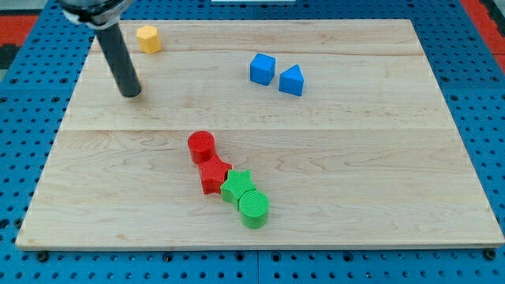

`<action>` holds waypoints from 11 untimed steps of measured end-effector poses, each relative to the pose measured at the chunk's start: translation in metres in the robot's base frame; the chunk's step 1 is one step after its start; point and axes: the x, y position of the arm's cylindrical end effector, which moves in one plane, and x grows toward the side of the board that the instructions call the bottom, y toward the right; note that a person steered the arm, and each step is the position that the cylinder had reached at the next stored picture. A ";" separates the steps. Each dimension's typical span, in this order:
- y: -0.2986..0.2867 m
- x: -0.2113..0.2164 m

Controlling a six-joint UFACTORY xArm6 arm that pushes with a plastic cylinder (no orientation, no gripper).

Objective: Move the yellow heart closer to the yellow hexagon

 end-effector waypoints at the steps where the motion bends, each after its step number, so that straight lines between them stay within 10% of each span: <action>1: 0.008 -0.033; 3: 0.021 0.024; 6: 0.010 -0.048; 8: -0.071 0.000; 10: -0.029 -0.075; 11: -0.031 -0.020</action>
